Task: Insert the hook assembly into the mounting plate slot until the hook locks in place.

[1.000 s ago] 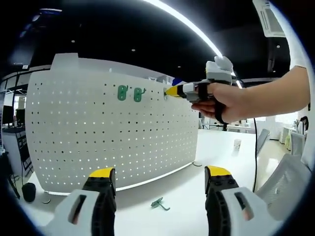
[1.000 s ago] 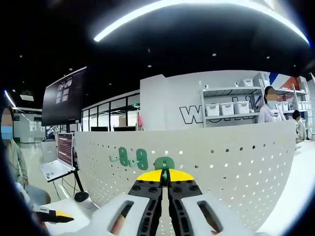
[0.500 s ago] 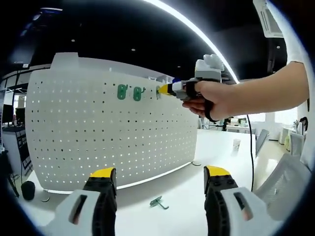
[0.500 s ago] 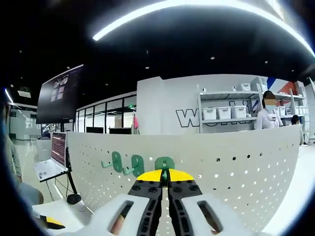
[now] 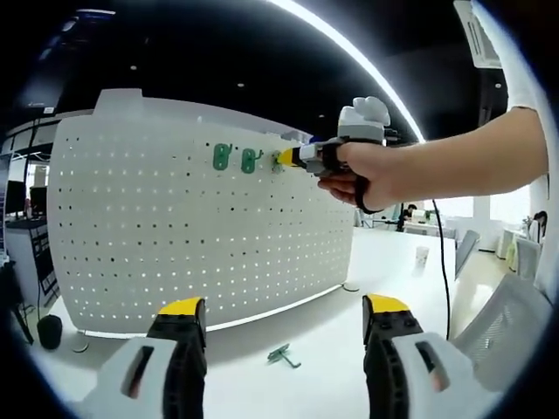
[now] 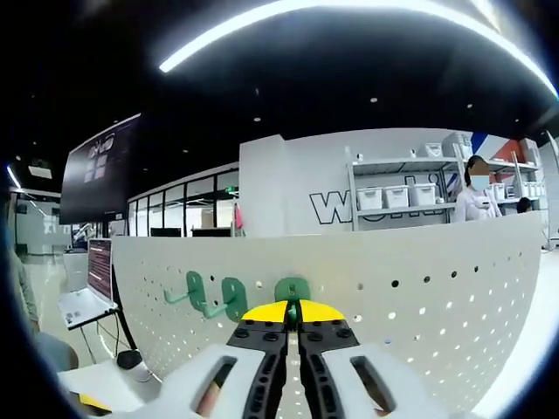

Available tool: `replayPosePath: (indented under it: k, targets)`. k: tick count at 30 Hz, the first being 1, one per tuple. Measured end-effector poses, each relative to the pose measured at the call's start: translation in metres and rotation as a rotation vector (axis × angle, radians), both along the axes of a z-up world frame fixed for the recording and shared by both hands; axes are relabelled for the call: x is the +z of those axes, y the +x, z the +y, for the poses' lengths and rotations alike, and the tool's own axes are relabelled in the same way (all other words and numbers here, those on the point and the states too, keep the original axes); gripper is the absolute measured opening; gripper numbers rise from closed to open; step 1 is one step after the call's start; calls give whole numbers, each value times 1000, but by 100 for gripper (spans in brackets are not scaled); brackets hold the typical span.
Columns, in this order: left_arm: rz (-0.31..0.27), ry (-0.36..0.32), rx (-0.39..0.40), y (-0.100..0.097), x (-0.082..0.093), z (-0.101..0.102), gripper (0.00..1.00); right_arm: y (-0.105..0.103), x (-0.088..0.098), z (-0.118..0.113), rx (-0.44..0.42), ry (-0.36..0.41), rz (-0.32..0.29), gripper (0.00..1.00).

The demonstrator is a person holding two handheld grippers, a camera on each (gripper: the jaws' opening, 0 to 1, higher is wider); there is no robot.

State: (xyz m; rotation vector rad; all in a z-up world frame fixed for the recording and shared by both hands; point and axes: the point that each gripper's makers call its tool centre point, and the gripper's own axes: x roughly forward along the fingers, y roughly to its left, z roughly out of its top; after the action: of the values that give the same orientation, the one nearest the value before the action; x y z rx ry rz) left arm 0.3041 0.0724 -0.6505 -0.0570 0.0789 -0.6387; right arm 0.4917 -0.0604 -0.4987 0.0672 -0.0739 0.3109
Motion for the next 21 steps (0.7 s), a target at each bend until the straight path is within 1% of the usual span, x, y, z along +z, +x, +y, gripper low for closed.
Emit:
replayPosePath:
  k: [7, 14, 17, 19, 21]
  targets:
    - [13, 5, 1, 0, -4, 1, 75, 2, -1, 4, 11, 4, -1, 0]
    - [15, 7, 6, 0, -5, 3, 75, 4, -1, 7, 0, 7, 4, 0]
    - [16, 2, 8, 0, -4, 3, 74, 5, -1, 7, -23, 13, 15, 0]
    - [17, 2, 6, 0, -5, 2, 74, 5, -1, 6, -48, 53, 31, 0]
    - [17, -1, 5, 0, -4, 2, 74, 5, -1, 6, -68, 61, 35, 1]
